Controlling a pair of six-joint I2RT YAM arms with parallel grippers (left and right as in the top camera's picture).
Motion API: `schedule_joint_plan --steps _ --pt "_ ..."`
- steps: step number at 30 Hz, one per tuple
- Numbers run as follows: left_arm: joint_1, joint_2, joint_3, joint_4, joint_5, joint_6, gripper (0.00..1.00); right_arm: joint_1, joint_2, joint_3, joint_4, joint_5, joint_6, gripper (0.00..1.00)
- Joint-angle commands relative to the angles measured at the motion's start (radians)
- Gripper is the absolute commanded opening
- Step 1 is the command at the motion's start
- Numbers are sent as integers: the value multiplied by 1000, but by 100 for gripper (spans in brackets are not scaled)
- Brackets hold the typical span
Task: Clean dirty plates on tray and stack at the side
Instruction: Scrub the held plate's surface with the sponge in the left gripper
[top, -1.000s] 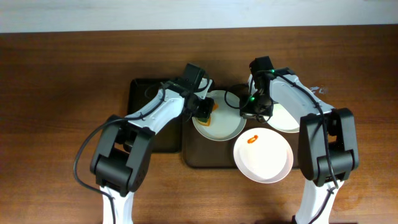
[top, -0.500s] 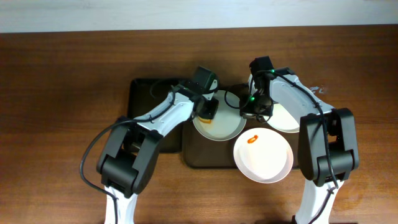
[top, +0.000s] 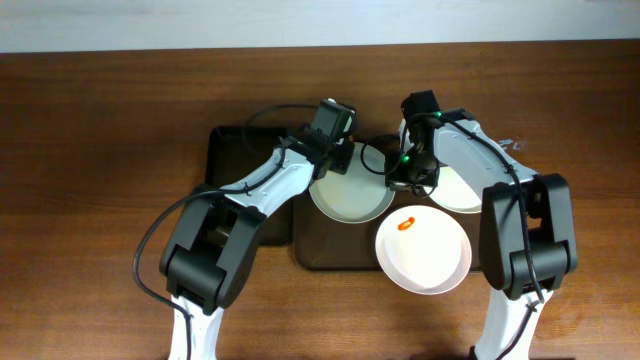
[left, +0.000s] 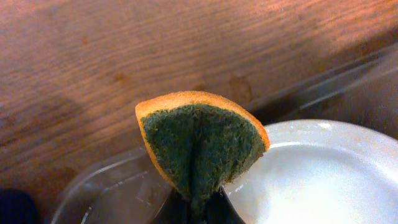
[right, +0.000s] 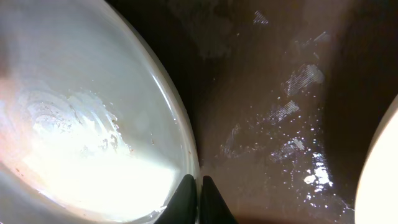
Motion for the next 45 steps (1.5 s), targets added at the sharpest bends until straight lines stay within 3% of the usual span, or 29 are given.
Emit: schedule_joint_plan --steps 1,7,10,13,16,25,32,36,45 --pt "4 -57 72 10 -37 16 0 8 3 -6 -8 2 4 4" --pt "27 -303 98 -55 -38 16 0 8 3 -6 -9 2 4 4" --pt "74 -401 98 -261 -23 -38 0 8 3 -6 -9 2 4 4" --pt "77 -389 92 -348 88 -36 0 8 3 -6 -8 2 4 4" --pt "71 -323 73 -270 207 -24 0 8 3 -6 -4 2 4 4" --pt "-23 -38 72 34 208 174 0 7 3 -6 -4 2 0 4" --pt "-25 51 72 71 196 224 0 7 3 -6 -4 2 0 4" --pt "-23 57 64 62 32 249 0 7 3 -6 -4 2 0 4" --pt "-23 58 51 20 32 248 0 7 3 -6 -5 2 0 4"
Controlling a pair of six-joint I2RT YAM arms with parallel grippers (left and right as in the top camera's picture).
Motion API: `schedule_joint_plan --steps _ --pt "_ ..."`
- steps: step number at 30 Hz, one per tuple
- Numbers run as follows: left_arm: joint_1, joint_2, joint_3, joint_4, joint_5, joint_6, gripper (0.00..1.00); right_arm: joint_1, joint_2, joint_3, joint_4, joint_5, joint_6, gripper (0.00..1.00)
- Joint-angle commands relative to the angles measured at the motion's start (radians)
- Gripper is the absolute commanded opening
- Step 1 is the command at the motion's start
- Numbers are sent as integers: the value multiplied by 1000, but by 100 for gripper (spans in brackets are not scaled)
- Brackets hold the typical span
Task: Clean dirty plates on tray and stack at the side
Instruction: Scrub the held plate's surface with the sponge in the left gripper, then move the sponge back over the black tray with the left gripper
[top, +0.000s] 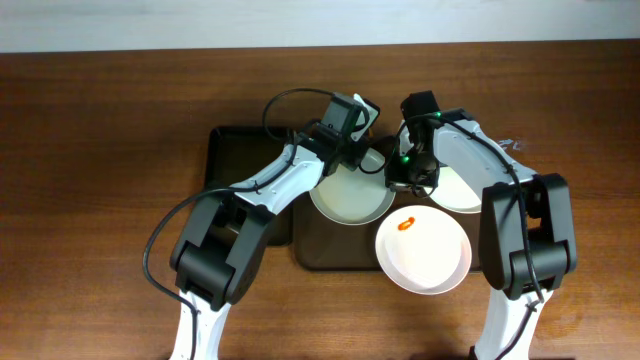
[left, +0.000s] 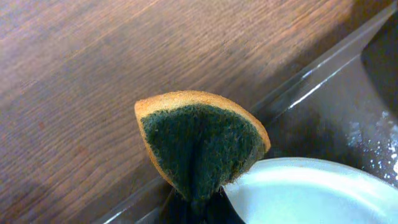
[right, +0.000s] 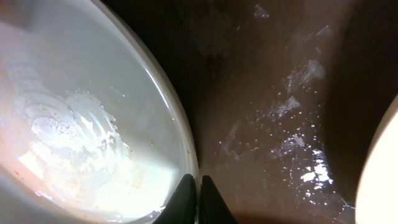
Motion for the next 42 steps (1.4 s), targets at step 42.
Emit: schedule_joint_plan --steps 42 --pt "370 -326 -59 -711 99 -118 0 6 3 -5 1 3 -24 5"
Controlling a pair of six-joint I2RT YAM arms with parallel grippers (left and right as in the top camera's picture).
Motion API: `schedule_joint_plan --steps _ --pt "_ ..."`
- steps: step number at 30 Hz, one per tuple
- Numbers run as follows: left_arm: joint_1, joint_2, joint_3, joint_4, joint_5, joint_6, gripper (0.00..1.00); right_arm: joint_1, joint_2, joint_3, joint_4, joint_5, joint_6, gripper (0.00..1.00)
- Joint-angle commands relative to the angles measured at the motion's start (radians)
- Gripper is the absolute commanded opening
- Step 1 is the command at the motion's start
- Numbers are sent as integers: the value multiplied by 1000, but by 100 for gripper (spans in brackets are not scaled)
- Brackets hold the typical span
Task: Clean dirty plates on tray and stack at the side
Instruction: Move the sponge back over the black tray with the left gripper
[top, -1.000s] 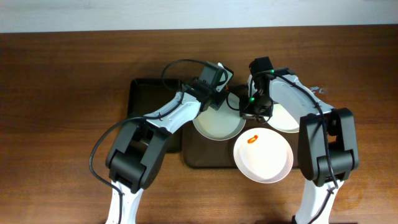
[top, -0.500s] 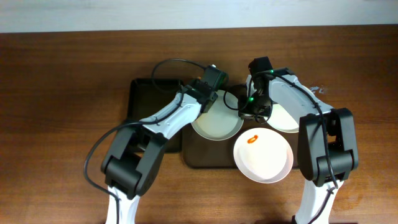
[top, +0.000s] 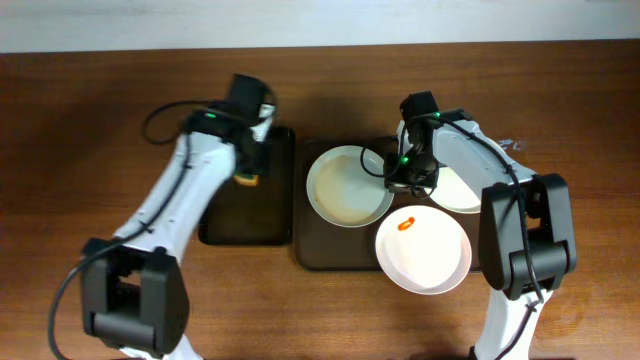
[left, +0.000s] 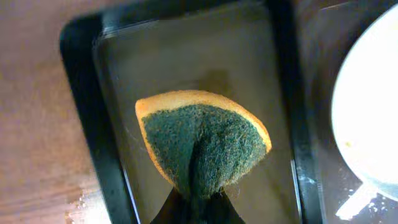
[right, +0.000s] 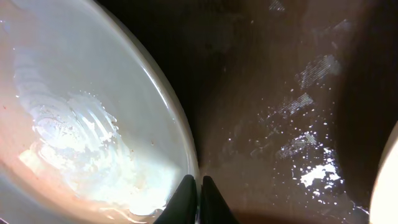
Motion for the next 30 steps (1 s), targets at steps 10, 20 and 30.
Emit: schedule_joint_plan --steps 10,20,30 --pt "140 132 0 -12 268 -21 0 5 3 -6 9 28 -11 43" --pt "183 132 24 1 443 13 0 24 2 -39 80 -4 -11 4" --pt "348 114 37 -13 693 40 0 -40 -67 70 -17 -243 -11 4"
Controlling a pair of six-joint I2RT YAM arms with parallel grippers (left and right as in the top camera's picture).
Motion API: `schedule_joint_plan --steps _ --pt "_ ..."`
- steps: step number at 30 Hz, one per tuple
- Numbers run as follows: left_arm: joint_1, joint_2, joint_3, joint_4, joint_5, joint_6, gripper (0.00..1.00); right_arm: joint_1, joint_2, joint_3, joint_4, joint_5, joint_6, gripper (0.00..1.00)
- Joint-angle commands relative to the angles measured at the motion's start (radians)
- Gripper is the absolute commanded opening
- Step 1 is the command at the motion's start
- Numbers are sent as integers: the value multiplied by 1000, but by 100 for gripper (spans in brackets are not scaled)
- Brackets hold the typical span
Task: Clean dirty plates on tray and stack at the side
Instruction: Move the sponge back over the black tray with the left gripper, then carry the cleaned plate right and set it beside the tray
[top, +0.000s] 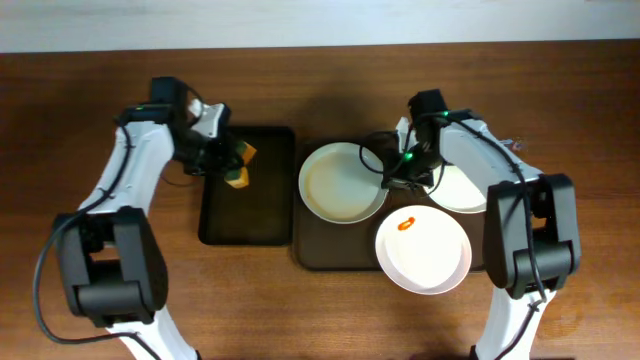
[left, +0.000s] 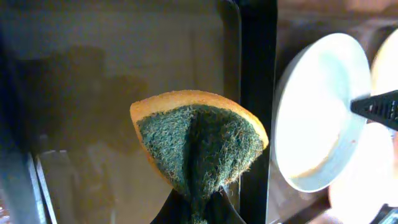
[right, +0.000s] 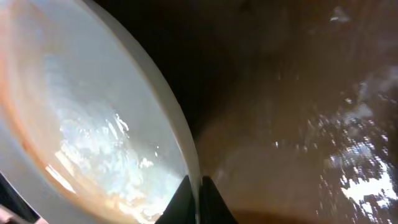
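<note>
My left gripper (top: 228, 160) is shut on a folded orange sponge with a green scouring face (top: 238, 166), held above the left black tray (top: 245, 218). The left wrist view shows the sponge (left: 199, 140) pinched in the left gripper (left: 198, 208). My right gripper (top: 390, 180) is shut on the right rim of a cream plate (top: 338, 185) on the right tray (top: 325, 255). That plate (right: 93, 124) looks wet and streaked in the right wrist view, its rim between the right gripper (right: 198, 193) jaws. A white plate with an orange smear (top: 422, 252) lies at the tray's front right.
A third white plate (top: 462, 190) sits to the right, partly under my right arm. The two dark trays lie side by side on the brown wooden table (top: 90, 110). The right tray's floor (right: 298, 124) is wet.
My left gripper, still holding the sponge, has moved slightly left and toward the front over the left tray. The cream plate has shifted a little left in my right gripper.
The sponge was first at the cream plate's far left rim, then at its far right rim. Then it hung over the left tray, away from the plate, and it remains there now. My right gripper has gripped the plate's rim at every moment.
</note>
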Motion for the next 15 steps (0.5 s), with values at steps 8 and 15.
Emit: schedule_joint_plan --steps 8,15 --pt "44 -16 26 -2 66 47 0 70 -77 306 -285 169 3 4" --pt "43 -16 26 -2 -46 46 0 239 -77 404 -293 419 85 4"
